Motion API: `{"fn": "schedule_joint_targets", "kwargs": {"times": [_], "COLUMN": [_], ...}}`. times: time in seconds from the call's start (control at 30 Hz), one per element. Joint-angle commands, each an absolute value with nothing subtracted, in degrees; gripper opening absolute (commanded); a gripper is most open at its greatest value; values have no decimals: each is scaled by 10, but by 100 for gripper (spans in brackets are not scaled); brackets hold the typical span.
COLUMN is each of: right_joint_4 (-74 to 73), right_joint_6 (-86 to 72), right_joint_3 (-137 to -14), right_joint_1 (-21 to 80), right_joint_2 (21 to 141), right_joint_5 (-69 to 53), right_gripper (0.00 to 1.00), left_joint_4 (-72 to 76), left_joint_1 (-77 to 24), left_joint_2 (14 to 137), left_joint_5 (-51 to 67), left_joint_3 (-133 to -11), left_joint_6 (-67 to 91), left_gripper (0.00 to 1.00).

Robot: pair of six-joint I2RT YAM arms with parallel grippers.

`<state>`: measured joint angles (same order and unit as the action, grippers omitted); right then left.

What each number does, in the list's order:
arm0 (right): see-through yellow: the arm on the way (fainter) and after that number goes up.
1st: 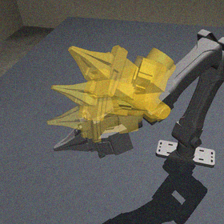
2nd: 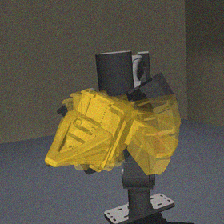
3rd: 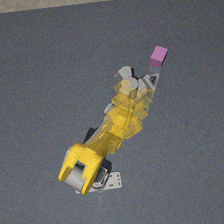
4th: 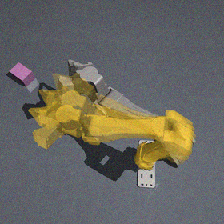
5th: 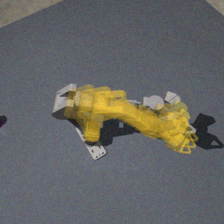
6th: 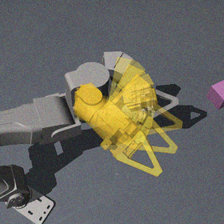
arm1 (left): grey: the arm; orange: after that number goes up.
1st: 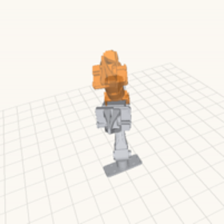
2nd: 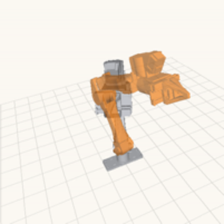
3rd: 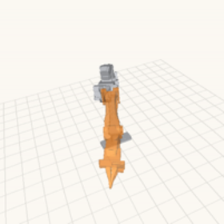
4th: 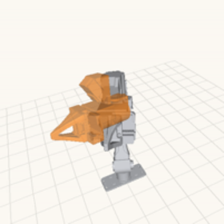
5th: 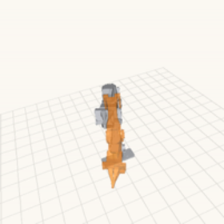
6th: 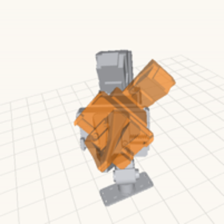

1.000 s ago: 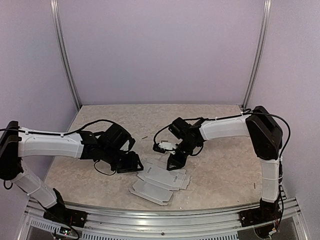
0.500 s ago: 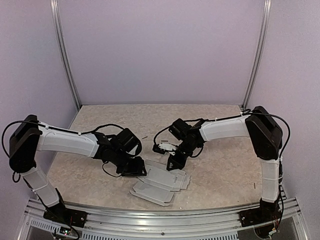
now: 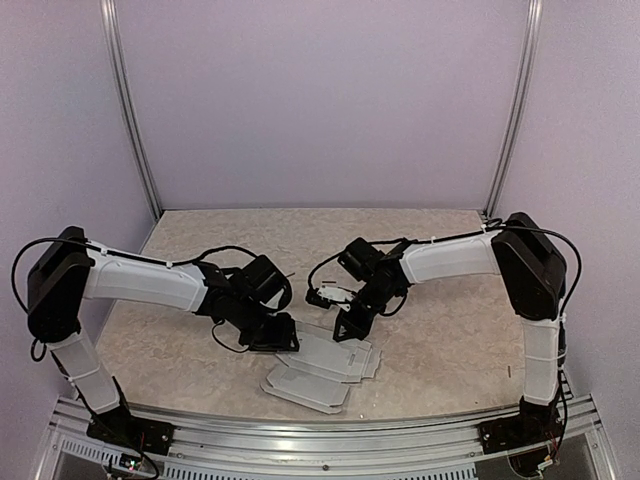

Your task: Fold the paper box

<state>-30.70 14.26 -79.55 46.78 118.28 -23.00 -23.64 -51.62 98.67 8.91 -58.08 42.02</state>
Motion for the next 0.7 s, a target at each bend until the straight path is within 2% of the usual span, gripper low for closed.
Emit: {"fn": "schedule_joint_targets", "kwargs": {"times": [0.0,0.33,0.67], "right_joint_4": [-311,-306,-302], "right_joint_6": [135,131,130], "right_joint_3": [-780,-776,-773], "right_joint_1": [465,465,464], "right_joint_2": [1172,1168,1164], "right_joint_5": [-201,-185,-176], "right_gripper": [3,0,0], "left_joint_4": [-260,-253,-240], "left_joint_1": [-524,-536,-545], "left_joint_2": [972,989,1013], "left_joint_5": [89,105,127], "left_joint_3": [-584,-601,-625], "left_joint_6": [418,413,395], "left_gripper": [49,38,35]}}
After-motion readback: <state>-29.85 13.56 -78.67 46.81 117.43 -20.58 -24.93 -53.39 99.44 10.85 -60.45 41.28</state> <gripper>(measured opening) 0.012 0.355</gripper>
